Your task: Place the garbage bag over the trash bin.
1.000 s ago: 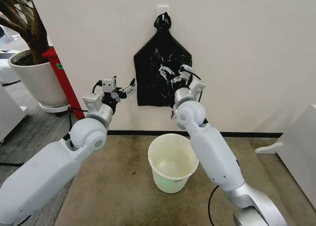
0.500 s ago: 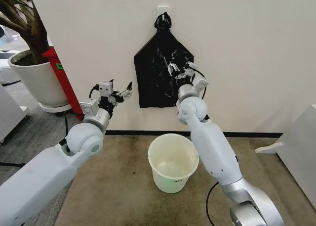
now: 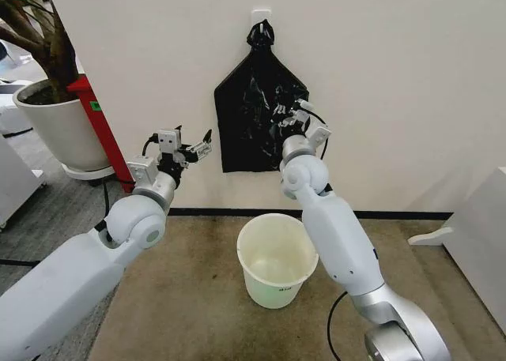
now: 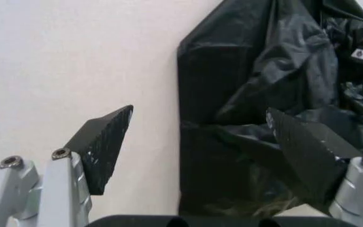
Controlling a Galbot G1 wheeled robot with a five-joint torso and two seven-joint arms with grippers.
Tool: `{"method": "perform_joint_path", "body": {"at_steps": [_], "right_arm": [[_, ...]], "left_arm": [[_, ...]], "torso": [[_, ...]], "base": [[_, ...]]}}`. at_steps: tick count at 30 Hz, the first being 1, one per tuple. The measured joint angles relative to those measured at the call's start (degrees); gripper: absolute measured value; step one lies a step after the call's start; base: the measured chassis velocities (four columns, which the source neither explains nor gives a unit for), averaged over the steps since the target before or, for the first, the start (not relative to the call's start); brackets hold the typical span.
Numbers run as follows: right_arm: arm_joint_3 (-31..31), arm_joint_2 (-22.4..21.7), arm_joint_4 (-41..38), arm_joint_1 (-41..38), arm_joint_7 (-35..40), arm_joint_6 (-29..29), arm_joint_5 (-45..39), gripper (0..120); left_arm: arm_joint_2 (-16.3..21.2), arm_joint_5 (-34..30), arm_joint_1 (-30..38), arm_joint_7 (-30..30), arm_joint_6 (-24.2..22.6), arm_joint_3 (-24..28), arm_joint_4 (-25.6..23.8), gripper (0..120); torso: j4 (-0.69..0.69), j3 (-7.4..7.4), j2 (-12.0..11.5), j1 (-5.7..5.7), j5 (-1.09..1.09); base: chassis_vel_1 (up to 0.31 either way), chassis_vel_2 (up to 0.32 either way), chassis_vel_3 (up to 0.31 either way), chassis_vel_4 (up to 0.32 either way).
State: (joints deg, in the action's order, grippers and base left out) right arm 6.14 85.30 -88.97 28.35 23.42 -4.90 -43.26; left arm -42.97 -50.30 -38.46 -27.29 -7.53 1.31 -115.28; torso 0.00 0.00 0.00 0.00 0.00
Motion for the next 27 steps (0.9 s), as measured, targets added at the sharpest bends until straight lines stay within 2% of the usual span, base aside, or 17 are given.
{"method": "perform_joint_path", "body": {"at_steps": [8, 12, 14, 16, 21, 27], "right_arm": [[-5.12, -1.14, -8.25, 2.17, 1.97, 0.8, 1.74, 0], [-7.55, -0.68, -12.17, 1.75, 2.96, 0.2, 1.74, 0], [-7.78, -0.62, -12.72, 1.64, 3.02, 0.08, 1.74, 0], [-8.37, -0.66, -14.69, 1.34, 3.18, -0.45, 1.65, 0], [-8.37, -1.67, -16.87, 1.44, 3.19, -0.82, 1.29, 0], [-6.75, -3.28, -17.83, 2.62, 3.01, -0.98, 0.99, 0]], "left_arm": [[-1.6, -1.13, 8.76, 0.55, 0.5, 8.51, 1.93, 84], [-4.79, -1.65, 16.67, -0.33, 0.5, 17.2, 5.19, 84], [-5.24, -1.69, 17.44, -0.49, 0.47, 18.01, 5.68, 84], [-7.27, -1.76, 20.56, -0.98, 0.39, 20.62, 8.34, 84], [-9.35, -1.76, 23.17, -1.31, 0.43, 22.0, 11.77, 84], [-9.21, -1.76, 22.64, -1.48, 0.51, 20.92, 11.44, 84]], "torso": [[-0.01, 0.0, 0.0, 0.0, 0.02], [-0.01, 0.0, 0.01, 0.0, 0.02], [-0.02, 0.0, 0.01, 0.0, 0.02], [-0.02, 0.0, 0.01, 0.0, 0.01], [-0.01, 0.0, 0.01, 0.0, 0.01], [-0.01, 0.0, 0.01, 0.0, 0.01]], "base": [[0.0, 0.0, 0.0, 0.0], [0.0, 0.0, 0.0, 0.0], [0.0, 0.0, 0.0, 0.0], [0.0, 0.0, 0.0, 0.0], [0.0, 0.0, 0.0, 0.0], [0.0, 0.0, 0.0, 0.0]]}}
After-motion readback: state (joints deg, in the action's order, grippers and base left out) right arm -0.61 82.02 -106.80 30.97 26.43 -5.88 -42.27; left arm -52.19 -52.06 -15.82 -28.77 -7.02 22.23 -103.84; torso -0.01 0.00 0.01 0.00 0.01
